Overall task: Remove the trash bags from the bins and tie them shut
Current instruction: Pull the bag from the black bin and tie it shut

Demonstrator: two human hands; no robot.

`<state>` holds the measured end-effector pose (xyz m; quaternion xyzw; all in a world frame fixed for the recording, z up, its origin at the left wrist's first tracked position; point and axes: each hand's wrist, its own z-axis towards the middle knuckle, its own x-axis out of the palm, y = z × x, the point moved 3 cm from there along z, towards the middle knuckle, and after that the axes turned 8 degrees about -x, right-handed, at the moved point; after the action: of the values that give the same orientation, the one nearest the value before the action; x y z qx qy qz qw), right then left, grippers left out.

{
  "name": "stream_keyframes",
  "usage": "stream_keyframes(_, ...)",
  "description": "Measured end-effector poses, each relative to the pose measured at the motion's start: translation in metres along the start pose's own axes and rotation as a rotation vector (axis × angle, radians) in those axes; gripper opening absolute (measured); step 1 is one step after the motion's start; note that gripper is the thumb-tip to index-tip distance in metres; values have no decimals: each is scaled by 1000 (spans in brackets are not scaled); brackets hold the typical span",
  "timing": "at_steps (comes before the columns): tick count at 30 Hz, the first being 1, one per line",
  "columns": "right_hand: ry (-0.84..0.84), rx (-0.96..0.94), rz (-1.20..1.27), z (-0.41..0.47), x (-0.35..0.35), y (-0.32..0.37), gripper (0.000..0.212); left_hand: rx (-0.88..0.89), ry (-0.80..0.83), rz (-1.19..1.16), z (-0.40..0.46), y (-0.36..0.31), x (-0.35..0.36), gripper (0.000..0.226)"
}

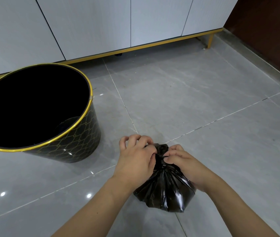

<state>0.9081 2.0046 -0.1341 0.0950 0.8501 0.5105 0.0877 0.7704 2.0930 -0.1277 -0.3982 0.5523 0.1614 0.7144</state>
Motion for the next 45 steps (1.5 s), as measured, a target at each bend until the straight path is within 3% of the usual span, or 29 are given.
stream_keyframes(4, 90, 150, 204, -4, -1, -4, 18, 35, 46, -25, 0, -4, 1, 23)
stream_keyframes(8, -15, 99, 75, -1, -8, -7, 36, -52, 98, -237, -6, 0, 3, 23)
stream_keyframes(11, -55, 47, -14, -3, -8, -7, 28, -85, 191, -423, -14, 5, 6, 32)
stream_keyframes(20, -154, -29, -57, 2, -5, -1, 19, -104, 120, -387, -15, -4, 9, 13)
stream_keyframes(25, -189, -100, -97, 9, -7, 6, 29, -273, 170, -549, -5, -8, 3, 6)
stream_keyframes(30, -203, -100, -91, 12, -7, 7, 28, -250, 252, -391, -1, -9, 3, 11)
stream_keyframes(39, -203, -108, -97, 7, -10, 7, 25, -276, 230, -475, -1, -8, 5, 4)
stream_keyframes(45, -110, -100, -151, 4, -10, 6, 27, -232, 223, -405, 1, -9, 11, 18)
